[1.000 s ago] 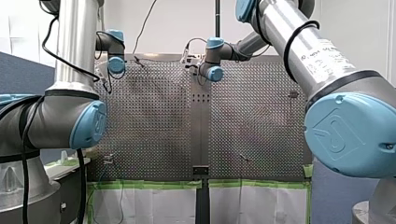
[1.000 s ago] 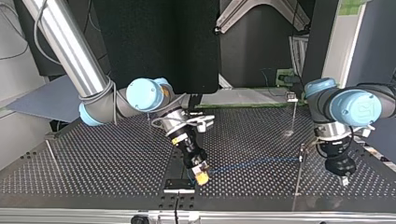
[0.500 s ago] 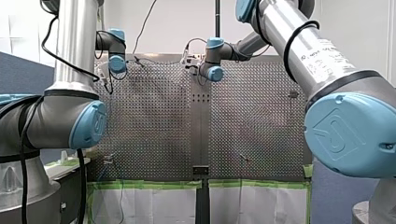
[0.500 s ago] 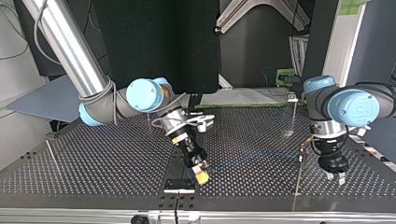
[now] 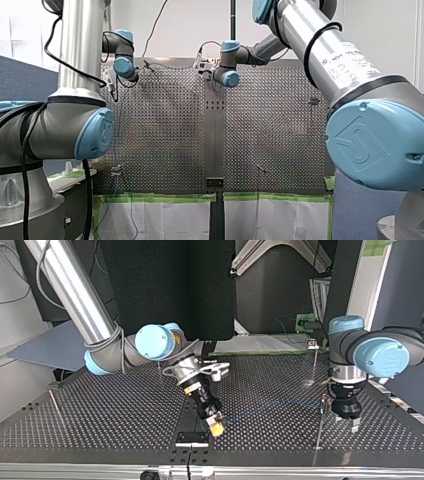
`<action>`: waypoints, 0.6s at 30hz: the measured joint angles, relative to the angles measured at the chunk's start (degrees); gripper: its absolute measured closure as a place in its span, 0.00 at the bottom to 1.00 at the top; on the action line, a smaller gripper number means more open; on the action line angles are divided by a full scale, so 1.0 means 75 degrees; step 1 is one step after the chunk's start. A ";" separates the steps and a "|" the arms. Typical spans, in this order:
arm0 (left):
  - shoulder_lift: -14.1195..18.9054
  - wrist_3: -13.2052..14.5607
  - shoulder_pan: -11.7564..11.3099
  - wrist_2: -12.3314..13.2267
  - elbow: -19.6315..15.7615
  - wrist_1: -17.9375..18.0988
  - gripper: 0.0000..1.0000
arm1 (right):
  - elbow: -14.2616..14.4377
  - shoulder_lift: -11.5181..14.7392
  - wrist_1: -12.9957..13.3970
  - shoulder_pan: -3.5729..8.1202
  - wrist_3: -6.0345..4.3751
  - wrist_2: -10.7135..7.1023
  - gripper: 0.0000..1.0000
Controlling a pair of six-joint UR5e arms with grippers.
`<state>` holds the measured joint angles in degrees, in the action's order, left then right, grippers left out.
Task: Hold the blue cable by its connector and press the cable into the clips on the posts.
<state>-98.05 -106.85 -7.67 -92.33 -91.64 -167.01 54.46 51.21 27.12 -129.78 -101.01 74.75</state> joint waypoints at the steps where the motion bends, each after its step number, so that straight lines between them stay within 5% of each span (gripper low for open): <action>1: 0.0034 0.0021 0.0019 0.0018 -0.0016 -0.0086 0.00 | 0.0001 -0.0001 -0.0004 0.0000 0.0000 -0.0002 1.00; 18: 0.0971 -0.0383 -0.0087 0.0576 -0.0769 -0.1203 0.00 | 0.0003 -0.0002 -0.0066 0.0001 0.0015 -0.0008 1.00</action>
<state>-90.77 -109.73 -8.33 -88.01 -97.40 -176.04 54.48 51.20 26.62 -129.77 -100.90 74.69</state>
